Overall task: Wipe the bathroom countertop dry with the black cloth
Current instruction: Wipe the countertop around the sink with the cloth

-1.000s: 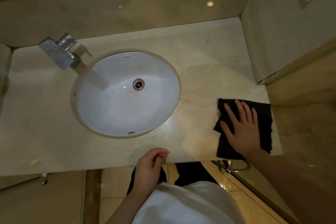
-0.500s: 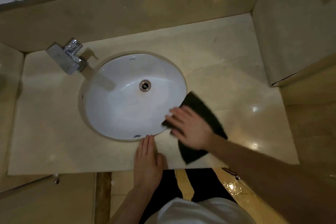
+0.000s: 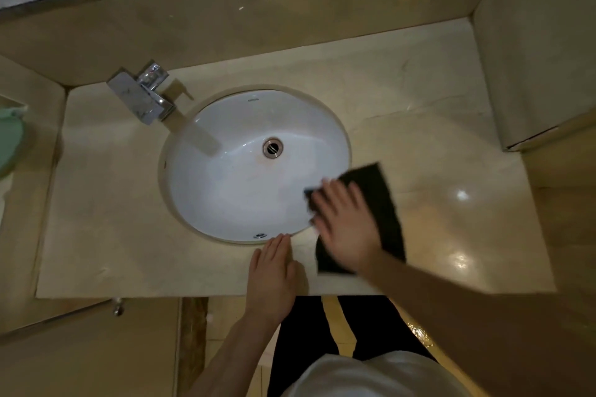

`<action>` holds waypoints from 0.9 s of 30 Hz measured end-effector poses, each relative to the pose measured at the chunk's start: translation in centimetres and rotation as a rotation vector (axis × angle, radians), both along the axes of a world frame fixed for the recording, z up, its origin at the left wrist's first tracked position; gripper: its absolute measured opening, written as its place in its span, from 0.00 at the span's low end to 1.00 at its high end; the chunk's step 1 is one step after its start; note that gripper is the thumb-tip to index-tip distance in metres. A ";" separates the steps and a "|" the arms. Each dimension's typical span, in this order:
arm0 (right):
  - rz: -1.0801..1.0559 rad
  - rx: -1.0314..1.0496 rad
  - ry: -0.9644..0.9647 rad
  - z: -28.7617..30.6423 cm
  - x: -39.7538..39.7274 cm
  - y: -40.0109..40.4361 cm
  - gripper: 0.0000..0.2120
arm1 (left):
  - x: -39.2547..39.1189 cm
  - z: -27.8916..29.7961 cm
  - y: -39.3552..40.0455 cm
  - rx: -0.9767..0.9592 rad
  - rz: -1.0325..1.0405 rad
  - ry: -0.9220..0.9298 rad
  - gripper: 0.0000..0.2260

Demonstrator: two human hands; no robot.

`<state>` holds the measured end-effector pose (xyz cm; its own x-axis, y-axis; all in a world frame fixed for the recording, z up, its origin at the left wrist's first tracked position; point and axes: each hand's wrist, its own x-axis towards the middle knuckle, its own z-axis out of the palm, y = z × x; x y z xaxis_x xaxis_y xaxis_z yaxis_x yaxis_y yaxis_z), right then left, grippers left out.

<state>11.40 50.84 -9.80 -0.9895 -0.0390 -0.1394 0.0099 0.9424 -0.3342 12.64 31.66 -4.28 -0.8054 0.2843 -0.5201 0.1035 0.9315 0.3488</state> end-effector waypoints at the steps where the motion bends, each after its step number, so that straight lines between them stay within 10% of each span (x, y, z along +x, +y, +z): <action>1: 0.074 -0.011 -0.018 0.0 2.2 -2.1 0.26 | -0.1 0.0 0.0 0.035 0.018 0.013 0.28; 8: 0.273 -0.012 -0.021 -0.5 6.5 1.9 0.27 | 0.3 0.2 0.5 0.138 0.157 0.100 0.21; 17: -0.399 0.054 -0.019 0.4 10.3 21.8 0.26 | 0.6 0.7 1.0 0.129 0.176 0.007 0.28; 27: -0.465 0.095 -0.099 0.5 11.1 9.9 0.28 | -0.2 1.0 1.3 0.120 0.167 0.041 0.15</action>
